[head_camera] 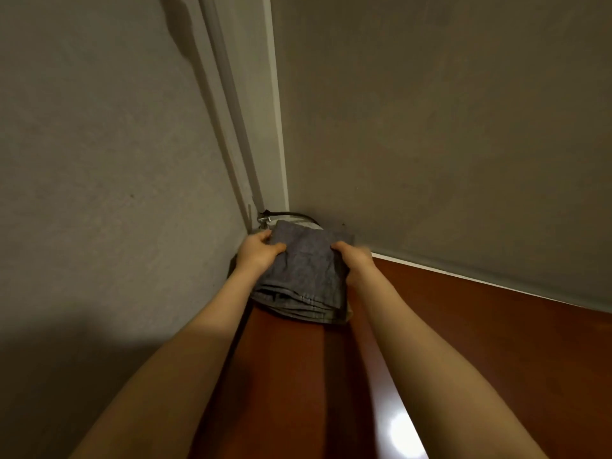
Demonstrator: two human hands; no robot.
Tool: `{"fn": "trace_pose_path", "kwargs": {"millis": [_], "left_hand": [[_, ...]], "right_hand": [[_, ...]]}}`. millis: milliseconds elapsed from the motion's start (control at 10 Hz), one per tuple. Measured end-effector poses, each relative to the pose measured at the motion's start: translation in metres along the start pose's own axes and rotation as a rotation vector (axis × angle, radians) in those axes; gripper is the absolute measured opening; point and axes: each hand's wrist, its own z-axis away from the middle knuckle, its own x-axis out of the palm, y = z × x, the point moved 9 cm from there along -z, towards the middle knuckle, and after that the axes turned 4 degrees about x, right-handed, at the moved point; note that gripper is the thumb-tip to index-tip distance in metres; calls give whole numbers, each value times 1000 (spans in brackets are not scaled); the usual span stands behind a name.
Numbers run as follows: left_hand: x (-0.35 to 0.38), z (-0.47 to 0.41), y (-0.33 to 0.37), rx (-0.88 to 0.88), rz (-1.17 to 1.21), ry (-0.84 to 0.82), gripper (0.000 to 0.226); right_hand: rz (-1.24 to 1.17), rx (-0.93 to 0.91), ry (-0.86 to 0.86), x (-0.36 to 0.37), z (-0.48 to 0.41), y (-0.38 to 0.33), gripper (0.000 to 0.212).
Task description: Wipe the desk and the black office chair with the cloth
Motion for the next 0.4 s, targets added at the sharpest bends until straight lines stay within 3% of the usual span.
{"fn": "trace_pose_path", "kwargs": {"millis": [100,200,300,400], "left_hand": [[1,-4,-2,101,-274,42,53],[-2,3,-3,156,-356,103,53],[-5,11,3,233,-509,113,54],[-6,20,9,256,-526,69,47]], "right_hand": [[496,-205,247,-11,2,-15,45],[656,-263,283,-12,9,-12,54],[627,-235,210,-18,6,-5,63],[408,-186,185,-30,6,0,60]]}}
